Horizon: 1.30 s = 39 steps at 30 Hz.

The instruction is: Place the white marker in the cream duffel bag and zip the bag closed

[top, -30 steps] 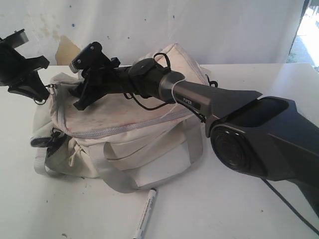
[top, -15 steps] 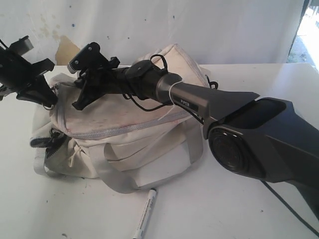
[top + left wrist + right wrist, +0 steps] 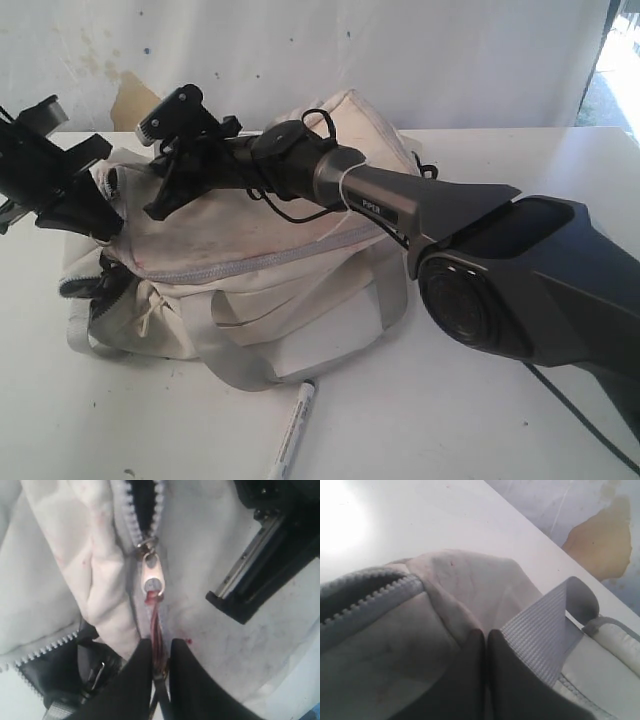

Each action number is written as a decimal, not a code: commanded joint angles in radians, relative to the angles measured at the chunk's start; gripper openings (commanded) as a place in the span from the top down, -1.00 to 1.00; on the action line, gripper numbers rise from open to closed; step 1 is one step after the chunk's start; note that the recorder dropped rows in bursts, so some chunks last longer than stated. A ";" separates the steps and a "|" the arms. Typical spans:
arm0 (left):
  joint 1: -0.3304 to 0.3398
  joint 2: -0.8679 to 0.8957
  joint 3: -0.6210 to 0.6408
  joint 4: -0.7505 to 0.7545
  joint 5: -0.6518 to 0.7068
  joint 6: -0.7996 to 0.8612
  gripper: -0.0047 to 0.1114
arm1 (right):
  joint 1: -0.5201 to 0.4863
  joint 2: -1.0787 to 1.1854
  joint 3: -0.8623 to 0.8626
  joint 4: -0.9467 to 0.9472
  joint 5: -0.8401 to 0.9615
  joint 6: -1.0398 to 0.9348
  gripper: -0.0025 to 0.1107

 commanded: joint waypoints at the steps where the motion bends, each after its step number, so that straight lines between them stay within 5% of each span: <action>1: -0.003 -0.048 0.043 -0.014 0.019 -0.049 0.92 | -0.006 0.002 -0.007 -0.006 -0.002 0.040 0.96; 14: -0.003 -0.053 0.155 -0.191 0.019 0.004 0.92 | -0.057 -0.047 -0.007 -0.383 0.181 0.573 0.96; 39: -0.054 -0.192 0.376 -0.297 0.019 0.114 0.92 | -0.078 -0.054 -0.009 -0.349 0.015 0.595 0.96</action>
